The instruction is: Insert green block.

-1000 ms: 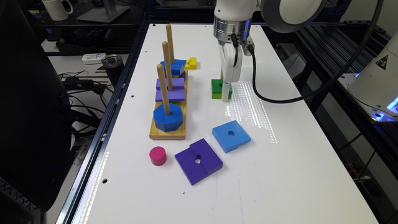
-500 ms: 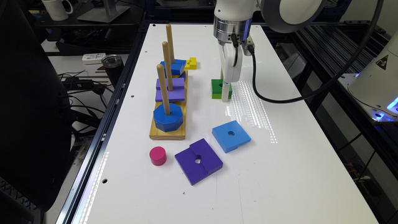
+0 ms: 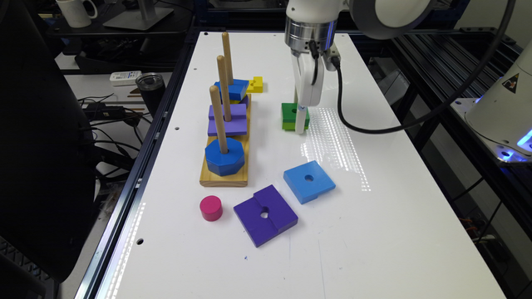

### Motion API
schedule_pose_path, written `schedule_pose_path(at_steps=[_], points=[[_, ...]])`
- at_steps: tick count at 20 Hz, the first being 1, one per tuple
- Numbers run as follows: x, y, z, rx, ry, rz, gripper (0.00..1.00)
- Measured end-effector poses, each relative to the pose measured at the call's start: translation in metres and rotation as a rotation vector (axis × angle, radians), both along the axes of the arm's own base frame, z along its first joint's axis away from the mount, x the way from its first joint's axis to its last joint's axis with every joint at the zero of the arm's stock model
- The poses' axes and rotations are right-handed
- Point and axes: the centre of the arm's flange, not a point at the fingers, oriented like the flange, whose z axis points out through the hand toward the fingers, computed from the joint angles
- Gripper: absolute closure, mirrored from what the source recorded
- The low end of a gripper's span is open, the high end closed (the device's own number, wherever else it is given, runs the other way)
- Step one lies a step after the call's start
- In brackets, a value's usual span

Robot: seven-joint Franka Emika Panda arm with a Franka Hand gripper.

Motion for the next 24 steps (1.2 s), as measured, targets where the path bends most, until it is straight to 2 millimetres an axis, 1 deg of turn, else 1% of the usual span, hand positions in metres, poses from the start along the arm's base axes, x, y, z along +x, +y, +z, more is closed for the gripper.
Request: schedule_pose_path(at_steps=[4,11,24], points=[[0.001,0.0,0.017,-0.001,0.001,0.0,1.0],[0.001,0.0,0.052,-0.002,0.001,0.0,1.0],[-0.007,0.0,0.126,-0.006,-0.012,0.0,1.0]])
